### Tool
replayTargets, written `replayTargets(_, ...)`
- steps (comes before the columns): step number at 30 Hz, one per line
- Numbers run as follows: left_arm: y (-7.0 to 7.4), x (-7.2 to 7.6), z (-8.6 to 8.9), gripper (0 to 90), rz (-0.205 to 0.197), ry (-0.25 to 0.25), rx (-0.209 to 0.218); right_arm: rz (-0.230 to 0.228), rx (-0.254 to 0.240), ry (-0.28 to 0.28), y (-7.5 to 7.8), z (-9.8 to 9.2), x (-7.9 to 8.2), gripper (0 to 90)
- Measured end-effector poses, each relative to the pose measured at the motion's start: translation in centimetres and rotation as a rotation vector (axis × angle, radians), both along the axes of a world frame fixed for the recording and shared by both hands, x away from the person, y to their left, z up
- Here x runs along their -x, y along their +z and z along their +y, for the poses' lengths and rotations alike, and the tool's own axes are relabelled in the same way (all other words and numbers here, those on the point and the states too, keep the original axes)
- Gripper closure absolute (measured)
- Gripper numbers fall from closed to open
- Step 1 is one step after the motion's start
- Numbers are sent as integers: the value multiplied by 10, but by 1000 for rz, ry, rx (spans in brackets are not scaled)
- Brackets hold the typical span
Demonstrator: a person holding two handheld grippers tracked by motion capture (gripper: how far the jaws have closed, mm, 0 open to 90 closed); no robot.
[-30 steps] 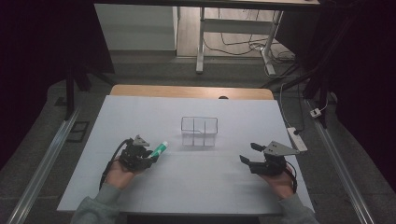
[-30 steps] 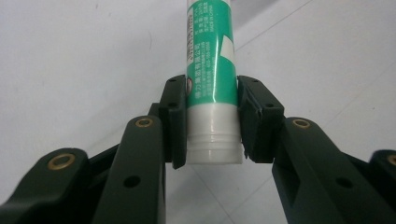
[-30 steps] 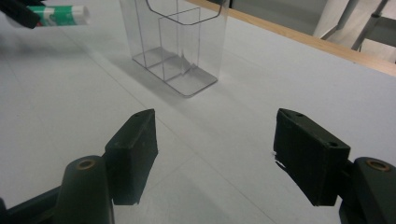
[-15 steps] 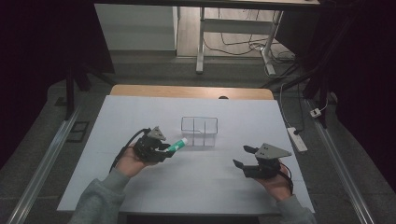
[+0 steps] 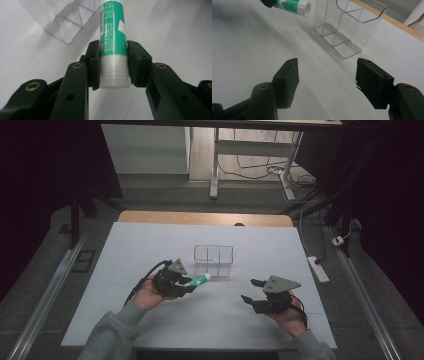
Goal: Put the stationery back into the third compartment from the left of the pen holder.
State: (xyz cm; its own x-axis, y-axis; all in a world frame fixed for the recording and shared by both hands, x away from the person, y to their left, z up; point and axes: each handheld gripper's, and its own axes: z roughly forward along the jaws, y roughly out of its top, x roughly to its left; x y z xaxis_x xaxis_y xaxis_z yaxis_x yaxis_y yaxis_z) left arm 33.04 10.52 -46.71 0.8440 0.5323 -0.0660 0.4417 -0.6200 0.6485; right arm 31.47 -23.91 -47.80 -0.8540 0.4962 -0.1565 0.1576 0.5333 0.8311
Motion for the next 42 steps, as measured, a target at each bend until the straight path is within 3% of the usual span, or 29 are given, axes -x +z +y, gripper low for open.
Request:
replayTargets(12,-6,-14,-25,646,27,-115,-30,9,28,49,-1,16,0,361)
replayTargets(17,-9,-21,-37,646,82,-164,-26,-10,71,99,0,30,-2,373)
replayTargets(22,-14,-24,-43,646,115,-173,-21,-26,123,146,-2,46,-5,391)
replayTargets(32,-14,-20,-50,646,113,-192,-34,-41,179,210,-5,65,-14,428)
replayTargets(38,-14,-18,-54,646,114,-207,-49,-66,249,276,-3,81,-14,464)
replayTargets(40,-13,-17,-54,646,118,-211,-45,-74,305,291,-5,84,-13,484)
replayTargets(42,-13,-17,-54,646,120,-217,-47,-80,320,300,-9,87,-13,505)
